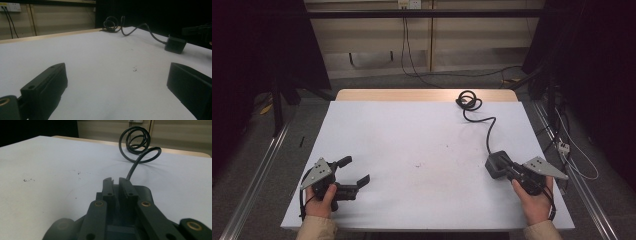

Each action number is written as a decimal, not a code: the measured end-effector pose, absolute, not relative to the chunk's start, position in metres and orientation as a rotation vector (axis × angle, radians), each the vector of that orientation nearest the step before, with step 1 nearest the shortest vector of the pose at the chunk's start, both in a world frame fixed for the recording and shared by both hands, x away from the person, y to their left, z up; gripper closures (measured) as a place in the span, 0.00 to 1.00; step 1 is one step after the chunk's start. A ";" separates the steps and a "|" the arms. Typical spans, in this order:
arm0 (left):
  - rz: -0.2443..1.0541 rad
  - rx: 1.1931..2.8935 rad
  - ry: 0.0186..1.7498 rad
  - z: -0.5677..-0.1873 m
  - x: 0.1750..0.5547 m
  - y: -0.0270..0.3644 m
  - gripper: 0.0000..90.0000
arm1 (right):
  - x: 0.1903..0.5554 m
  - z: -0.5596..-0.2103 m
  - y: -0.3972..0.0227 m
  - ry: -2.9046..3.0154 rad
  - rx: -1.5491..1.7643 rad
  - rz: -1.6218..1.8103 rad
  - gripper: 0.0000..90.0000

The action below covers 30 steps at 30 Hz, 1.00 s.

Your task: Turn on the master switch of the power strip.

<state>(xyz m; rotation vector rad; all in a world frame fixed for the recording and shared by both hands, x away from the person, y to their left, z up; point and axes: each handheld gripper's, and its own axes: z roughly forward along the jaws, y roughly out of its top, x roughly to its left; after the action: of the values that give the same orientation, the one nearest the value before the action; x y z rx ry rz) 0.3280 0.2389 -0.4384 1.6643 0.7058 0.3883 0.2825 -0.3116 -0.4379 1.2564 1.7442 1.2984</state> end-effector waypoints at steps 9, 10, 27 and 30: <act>0.388 1.665 0.707 -0.438 0.327 0.239 0.03 | 0.284 -0.438 -0.310 1.730 1.285 1.345 0.87; 0.387 1.665 0.707 -0.438 0.327 0.240 0.03 | 0.284 -0.438 -0.310 1.728 1.288 1.349 0.86; 0.382 1.665 0.709 -0.439 0.327 0.240 0.03 | 0.286 -0.438 -0.303 1.768 1.291 1.391 0.57; 0.387 1.662 0.707 -0.438 0.327 0.241 0.03 | 0.286 -0.437 -0.302 1.776 1.289 1.397 0.48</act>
<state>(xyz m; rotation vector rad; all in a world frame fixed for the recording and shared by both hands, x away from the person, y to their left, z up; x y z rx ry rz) 0.3273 0.2408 -0.4385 1.6623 0.7075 0.3872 0.2860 -0.3018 -0.4373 1.2892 1.7759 1.3972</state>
